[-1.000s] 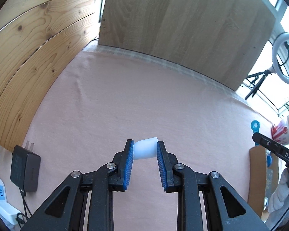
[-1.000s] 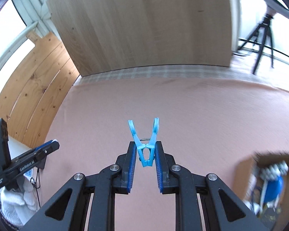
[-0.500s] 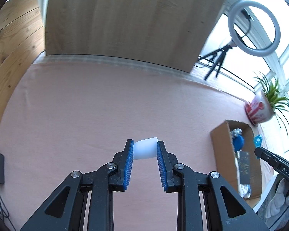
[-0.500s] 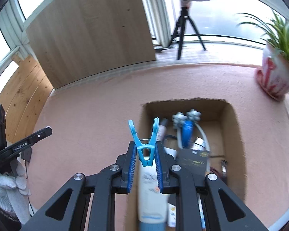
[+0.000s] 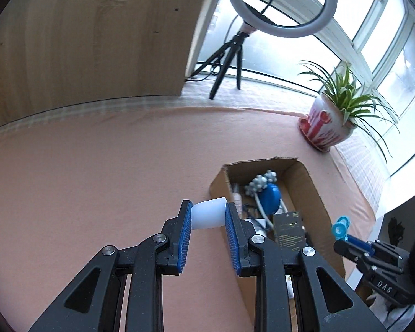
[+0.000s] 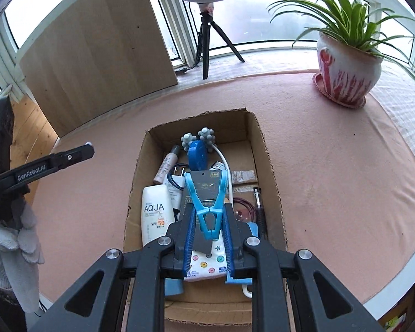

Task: Organize objects
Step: 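Carry the clothespin and white cylinder over the box with both grippers, then open both grippers to drop the clothespin and cylinder into the box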

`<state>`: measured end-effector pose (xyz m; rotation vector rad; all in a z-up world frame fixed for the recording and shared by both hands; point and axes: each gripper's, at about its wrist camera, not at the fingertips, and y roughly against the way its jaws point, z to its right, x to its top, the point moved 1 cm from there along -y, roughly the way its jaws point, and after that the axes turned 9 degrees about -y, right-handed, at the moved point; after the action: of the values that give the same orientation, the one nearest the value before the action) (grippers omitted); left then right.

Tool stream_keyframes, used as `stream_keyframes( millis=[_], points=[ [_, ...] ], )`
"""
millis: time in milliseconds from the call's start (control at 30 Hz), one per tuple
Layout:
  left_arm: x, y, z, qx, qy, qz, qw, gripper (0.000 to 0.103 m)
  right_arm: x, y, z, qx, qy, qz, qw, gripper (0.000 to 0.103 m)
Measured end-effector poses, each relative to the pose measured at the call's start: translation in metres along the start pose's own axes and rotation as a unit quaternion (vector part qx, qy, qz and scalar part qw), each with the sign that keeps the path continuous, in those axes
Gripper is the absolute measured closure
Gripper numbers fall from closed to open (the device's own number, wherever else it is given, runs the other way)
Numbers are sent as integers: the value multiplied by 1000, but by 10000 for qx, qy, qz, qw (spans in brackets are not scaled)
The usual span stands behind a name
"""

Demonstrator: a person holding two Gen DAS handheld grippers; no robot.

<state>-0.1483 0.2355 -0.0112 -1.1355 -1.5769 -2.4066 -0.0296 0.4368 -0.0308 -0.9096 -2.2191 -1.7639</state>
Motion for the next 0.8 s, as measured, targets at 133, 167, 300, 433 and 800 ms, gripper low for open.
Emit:
stream_keyframes(
  millis=[133,167,300,433,800],
  points=[
    [16,-19,39,-196,-256,-46,9995,77,-10,2,10,-13,-18,-65,10000,86],
    [20,-25,49,-246,-319,-77,9992,77,-12,1,12,-2,-18,-87,10000,86],
    [32,-48,78,-350,-517,-179,9979,77,-20,0,16,41,-5,-163,9999,86],
    [40,-77,96,-441,-596,-340,9967,77,-26,0,19,98,-21,-201,9997,86],
    [53,-117,127,-548,-796,-557,9938,50,-30,5,20,236,57,-222,9995,79]
  ],
)
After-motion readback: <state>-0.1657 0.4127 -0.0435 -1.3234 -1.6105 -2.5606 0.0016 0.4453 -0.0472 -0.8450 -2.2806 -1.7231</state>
